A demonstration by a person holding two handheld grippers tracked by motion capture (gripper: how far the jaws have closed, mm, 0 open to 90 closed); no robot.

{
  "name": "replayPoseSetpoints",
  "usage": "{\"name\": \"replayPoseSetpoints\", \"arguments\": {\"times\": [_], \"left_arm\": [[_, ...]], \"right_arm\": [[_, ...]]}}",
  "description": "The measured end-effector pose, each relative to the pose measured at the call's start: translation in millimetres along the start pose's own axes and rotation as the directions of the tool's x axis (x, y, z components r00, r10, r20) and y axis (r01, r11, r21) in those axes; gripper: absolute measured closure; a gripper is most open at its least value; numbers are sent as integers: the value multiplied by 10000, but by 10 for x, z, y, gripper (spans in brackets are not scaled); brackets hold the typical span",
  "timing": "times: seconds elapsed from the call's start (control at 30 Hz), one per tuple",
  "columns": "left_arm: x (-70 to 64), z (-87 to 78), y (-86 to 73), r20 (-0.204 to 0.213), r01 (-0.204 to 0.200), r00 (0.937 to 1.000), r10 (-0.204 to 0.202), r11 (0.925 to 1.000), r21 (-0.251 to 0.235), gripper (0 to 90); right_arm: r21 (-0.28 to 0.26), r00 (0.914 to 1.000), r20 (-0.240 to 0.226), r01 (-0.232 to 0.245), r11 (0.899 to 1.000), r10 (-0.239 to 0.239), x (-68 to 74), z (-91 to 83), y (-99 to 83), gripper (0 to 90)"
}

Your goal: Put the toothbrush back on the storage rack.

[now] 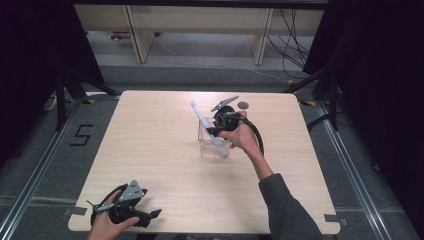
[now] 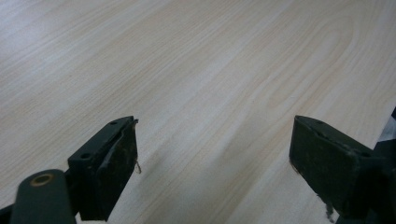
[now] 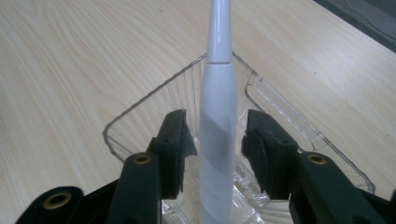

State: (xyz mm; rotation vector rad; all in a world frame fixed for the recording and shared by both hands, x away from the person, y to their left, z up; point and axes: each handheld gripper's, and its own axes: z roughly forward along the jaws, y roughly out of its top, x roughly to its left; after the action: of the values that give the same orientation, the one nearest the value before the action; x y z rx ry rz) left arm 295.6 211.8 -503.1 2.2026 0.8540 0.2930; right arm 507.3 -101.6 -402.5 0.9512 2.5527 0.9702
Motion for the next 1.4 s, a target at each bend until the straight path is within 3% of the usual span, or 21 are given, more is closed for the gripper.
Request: {"name": "replayPoseSetpoints", "arguments": {"times": [0.1, 0.2, 0.27, 0.33, 0.7, 0.73, 0.8, 0.87, 1.0, 1.13, 1.17, 1.4], "left_arm": [[4, -12, 4, -97, -117, 9999, 118, 9999, 104, 150], [0, -2, -2, -83, -11, 10000, 11, 10000, 37, 150], [1, -3, -1, -88, -38, 10000, 39, 10000, 83, 150], [-3, -2, -1, -27, 25, 10000, -25, 10000, 25, 150], [3, -13, 3, -106, -116, 9999, 117, 9999, 96, 150], [4, -13, 5, -99, -114, 9999, 116, 9999, 111, 150], [-4, -6, 4, -104, -48, 9999, 48, 10000, 57, 150], [-3, -6, 2, -123, -54, 9999, 55, 10000, 68, 150], [3, -6, 0, -37, -36, 10000, 37, 10000, 48, 150], [0, -6, 1, -112, -65, 9999, 66, 10000, 63, 150], [0, 1, 0, -35, -15, 10000, 15, 10000, -16, 150], [2, -6, 1, -124, -77, 9999, 79, 9999, 107, 150]], "right_arm": [[-229, 9998, 160, -77, 9997, 81, 30, -59, -20, 549], [-309, 9998, 1, -189, 9993, 189, 67, -155, -31, 539], [-848, 9989, -62, 459, 9953, -466, 53, -168, -33, 527], [-816, 9987, -67, 505, 9954, -512, 49, -211, -29, 511], [-1178, 9998, -69, 194, 9928, -204, 40, -332, -87, 473], [-1147, 9993, -91, 363, 9927, -376, 24, -356, -94, 471], [-1414, 9996, -25, 283, 9896, -290, 19, -375, -119, 468], [-1236, 9999, -105, 92, 9923, -106, 20, -444, -133, 466], [-1644, 9993, -75, 336, 9858, -354, -6, -507, -160, 464], [-1590, 10000, -81, 24, 9873, -38, -12, -582, -195, 459], [-1859, 9998, 4, 188, 9824, -190, -29, -569, -201, 458], [-1872, 9999, -113, 61, 9823, -84, -66, -652, -275, 440]]}}
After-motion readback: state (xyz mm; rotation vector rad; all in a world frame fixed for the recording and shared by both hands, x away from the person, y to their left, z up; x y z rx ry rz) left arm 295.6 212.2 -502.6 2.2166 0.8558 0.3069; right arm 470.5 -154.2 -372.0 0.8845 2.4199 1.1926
